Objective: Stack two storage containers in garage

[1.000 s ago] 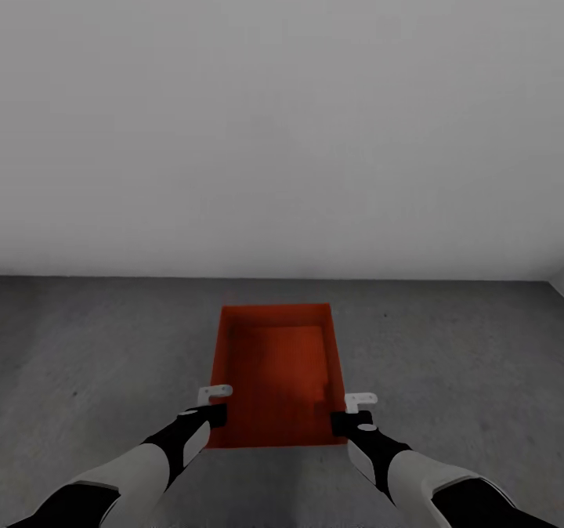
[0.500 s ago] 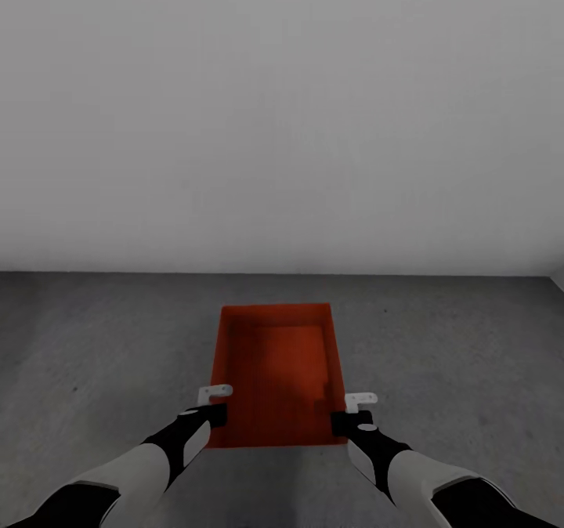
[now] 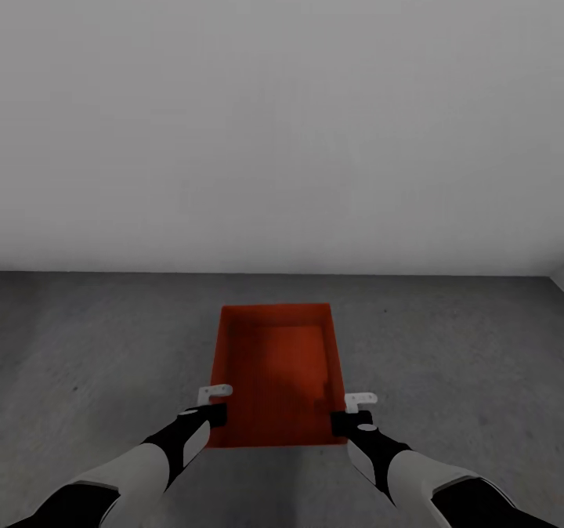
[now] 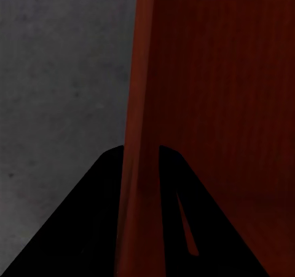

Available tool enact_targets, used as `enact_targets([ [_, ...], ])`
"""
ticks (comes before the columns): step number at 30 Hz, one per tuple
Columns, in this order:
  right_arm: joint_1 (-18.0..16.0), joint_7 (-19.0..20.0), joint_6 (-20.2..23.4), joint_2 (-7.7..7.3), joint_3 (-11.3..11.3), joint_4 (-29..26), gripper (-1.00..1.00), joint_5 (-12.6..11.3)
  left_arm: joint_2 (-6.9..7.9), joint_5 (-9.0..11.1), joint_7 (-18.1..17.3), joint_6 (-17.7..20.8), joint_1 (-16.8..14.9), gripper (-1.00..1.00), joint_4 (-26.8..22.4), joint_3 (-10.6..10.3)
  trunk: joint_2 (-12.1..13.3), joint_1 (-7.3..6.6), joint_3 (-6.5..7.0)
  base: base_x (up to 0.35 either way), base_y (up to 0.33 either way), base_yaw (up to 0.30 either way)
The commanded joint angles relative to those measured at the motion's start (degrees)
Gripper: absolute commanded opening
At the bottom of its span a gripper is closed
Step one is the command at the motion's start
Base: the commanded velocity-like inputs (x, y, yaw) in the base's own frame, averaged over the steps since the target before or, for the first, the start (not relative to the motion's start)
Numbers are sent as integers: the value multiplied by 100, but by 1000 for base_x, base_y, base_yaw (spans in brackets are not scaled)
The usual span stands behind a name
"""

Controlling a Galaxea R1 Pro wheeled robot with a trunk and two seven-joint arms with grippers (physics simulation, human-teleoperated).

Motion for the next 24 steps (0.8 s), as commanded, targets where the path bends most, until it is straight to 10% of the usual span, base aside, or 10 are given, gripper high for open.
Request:
enact_targets([
  [1, -1, -16, -31, 0, 65, 291, -100, -97, 34, -72, 294, 36, -5, -100, -35, 185, -2, -1, -3, 0, 0, 0],
  [24, -1, -16, -3, 0, 67, 288, -100, -97, 34, -72, 294, 36, -5, -100, -27, 185, -2, -1, -127, 0, 0, 0],
])
